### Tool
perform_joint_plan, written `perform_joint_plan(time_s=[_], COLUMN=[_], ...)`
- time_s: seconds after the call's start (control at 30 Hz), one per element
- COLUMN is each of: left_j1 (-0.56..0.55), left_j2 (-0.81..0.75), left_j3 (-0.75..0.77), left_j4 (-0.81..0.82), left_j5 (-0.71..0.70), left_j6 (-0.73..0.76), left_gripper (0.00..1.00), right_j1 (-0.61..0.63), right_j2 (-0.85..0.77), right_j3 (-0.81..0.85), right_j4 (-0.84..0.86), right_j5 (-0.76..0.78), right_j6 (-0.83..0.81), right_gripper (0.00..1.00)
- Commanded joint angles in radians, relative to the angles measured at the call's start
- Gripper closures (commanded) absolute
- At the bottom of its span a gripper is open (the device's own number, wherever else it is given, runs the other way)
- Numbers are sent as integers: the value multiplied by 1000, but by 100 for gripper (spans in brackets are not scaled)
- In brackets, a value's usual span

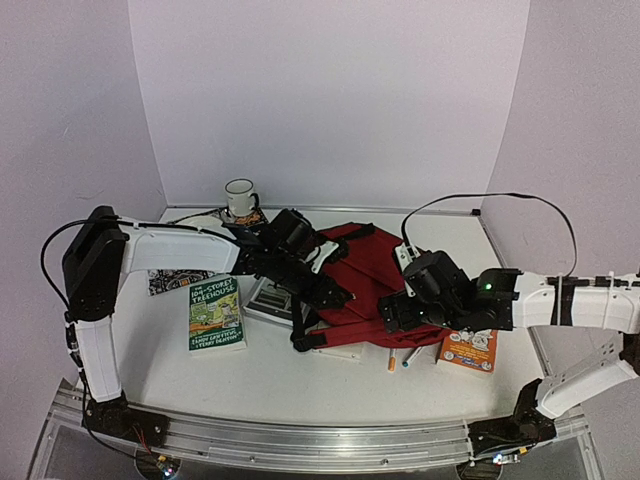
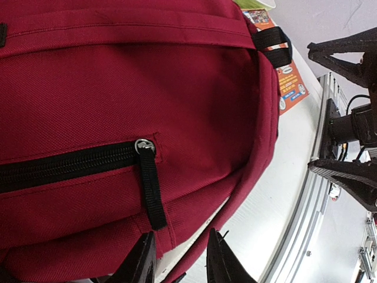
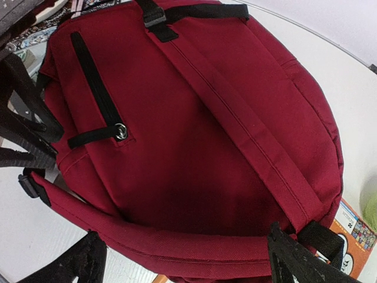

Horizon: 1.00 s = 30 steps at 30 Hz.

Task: Pack the student bag
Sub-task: Grab the pocket on the back of the student bag.

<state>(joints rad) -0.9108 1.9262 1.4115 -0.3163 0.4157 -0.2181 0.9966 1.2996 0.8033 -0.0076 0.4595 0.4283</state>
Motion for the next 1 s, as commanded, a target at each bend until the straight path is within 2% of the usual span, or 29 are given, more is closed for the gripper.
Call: perform_joint_plan(time_s=[0.0,0.37,0.63,0.73,0.97], left_j1=[-4,-4,-4,-4,0], left_j2=[35,103,126,100,-1], left_j3=[70,117,147,148,121], left_j4=[-1,1,1,3,1], left_j5=[22,61,15,-6,-59], left_j6=[-17,-41,-62,-52,-33], left_gripper=[70,76,91,100,100], right_j1=[5,4,4,4,5], right_j2=[46,85,121,151,247], right_j3=[48,53,54,69,125], right_j4=[-4,38,71,79,120], right_j5=[89,107,45,8,-67], right_j6=[49,58,27,-2,-81], right_gripper=[4,3,2,2,2])
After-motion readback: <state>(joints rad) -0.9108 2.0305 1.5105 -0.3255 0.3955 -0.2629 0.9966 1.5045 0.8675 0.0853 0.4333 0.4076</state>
